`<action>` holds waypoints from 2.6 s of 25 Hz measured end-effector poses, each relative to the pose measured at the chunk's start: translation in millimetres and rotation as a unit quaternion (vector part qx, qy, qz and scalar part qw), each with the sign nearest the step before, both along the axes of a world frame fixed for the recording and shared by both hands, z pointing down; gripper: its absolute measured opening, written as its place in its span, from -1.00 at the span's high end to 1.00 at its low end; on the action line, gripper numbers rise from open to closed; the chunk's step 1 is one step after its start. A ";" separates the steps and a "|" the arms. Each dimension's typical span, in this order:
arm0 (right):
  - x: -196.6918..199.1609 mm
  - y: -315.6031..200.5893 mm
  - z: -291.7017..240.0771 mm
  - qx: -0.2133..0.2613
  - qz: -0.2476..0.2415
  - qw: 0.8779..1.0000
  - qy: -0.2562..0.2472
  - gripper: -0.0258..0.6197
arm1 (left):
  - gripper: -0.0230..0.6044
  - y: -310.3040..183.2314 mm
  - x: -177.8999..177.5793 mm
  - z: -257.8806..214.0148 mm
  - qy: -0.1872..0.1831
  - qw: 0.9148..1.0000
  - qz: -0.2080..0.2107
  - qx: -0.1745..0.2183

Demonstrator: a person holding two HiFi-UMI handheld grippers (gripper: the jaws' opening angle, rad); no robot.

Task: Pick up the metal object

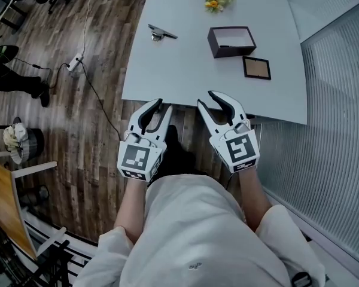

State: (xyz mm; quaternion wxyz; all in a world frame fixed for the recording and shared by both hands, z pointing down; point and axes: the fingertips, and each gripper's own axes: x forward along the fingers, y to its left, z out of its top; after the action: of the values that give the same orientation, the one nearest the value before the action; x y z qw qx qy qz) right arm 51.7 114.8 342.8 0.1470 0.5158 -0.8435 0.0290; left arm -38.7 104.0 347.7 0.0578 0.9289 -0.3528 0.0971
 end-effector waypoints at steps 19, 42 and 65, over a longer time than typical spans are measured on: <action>-13.7 -91.9 -12.4 -0.001 0.008 1.000 0.012 0.51 | 0.59 -94.9 -6.8 -2.8 0.013 1.000 0.014 -0.008; -33.8 -148.8 -5.4 -0.006 0.040 0.999 0.020 0.51 | 0.59 -165.1 -18.9 5.7 0.027 0.998 0.049 -0.024; -17.2 -209.0 15.4 -0.044 -0.006 0.999 0.013 0.51 | 0.59 -229.9 -2.0 38.6 0.042 0.995 -0.005 -0.092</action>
State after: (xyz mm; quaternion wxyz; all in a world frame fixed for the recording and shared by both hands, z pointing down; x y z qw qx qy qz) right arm 34.5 -94.2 358.2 0.1803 0.5044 -0.8424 0.0586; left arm -40.8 -126.0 386.3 0.1576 0.9212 -0.3441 0.0899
